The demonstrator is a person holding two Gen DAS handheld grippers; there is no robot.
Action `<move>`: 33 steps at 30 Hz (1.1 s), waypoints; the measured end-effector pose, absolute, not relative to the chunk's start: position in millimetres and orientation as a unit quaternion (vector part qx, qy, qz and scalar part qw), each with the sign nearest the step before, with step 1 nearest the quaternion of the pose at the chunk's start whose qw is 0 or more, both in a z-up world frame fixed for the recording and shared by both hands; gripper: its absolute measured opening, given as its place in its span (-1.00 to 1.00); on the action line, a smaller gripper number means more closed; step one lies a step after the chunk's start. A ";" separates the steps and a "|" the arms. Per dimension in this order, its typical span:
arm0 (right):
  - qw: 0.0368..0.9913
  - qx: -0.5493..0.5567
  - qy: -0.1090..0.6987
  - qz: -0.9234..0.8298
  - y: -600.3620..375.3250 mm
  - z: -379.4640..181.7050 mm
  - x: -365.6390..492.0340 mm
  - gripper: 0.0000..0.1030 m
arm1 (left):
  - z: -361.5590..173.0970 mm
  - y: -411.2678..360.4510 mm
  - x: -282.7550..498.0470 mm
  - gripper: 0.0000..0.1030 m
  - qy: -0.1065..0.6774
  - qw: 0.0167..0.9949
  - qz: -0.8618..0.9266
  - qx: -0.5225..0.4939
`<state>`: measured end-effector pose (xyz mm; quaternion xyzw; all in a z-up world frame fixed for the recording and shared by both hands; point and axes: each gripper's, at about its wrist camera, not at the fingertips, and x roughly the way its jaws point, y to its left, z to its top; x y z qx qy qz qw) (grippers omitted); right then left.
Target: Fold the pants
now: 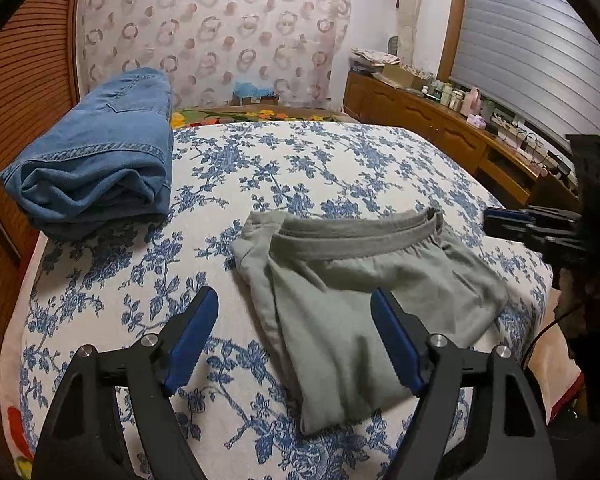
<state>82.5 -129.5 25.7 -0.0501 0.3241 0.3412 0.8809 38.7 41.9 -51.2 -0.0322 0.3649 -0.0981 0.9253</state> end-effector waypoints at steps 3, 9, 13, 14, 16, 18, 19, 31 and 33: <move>0.875 -0.051 0.333 0.347 -116.9 20.5 98.4 -0.51 | -49.0 40.3 39.8 0.54 0.362 0.926 -0.100 -0.031; 0.870 -0.058 0.347 0.346 -102.1 13.4 116.6 -0.51 | -48.8 37.7 41.2 0.54 0.361 0.927 -0.098 -0.026; 0.864 -0.065 0.360 0.345 -95.4 7.1 126.0 -0.51 | -51.2 37.4 41.6 0.54 0.363 0.926 -0.098 -0.026; 0.862 -0.066 0.365 0.346 -93.9 5.6 127.8 -0.51 | -51.8 37.3 41.4 0.54 0.364 0.926 -0.097 -0.026; 0.858 -0.066 0.373 0.346 -91.1 3.1 132.5 -0.51 | -52.9 37.8 41.3 0.54 0.365 0.926 -0.097 -0.027; 0.855 -0.067 0.378 0.349 -88.0 2.2 136.2 -0.51 | -54.4 38.1 41.4 0.54 0.366 0.925 -0.096 -0.028; 0.855 -0.069 0.378 0.349 -86.5 2.2 138.1 -0.51 | -55.2 38.2 41.5 0.54 0.367 0.925 -0.095 -0.028; 0.848 -0.068 0.378 0.366 -77.2 -2.7 146.4 -0.53 | -62.8 39.2 40.6 0.54 0.377 0.921 -0.093 -0.027; 0.847 -0.068 0.373 0.374 -78.6 -1.8 144.5 -0.85 | -62.7 38.8 41.6 0.54 0.377 0.921 -0.093 -0.027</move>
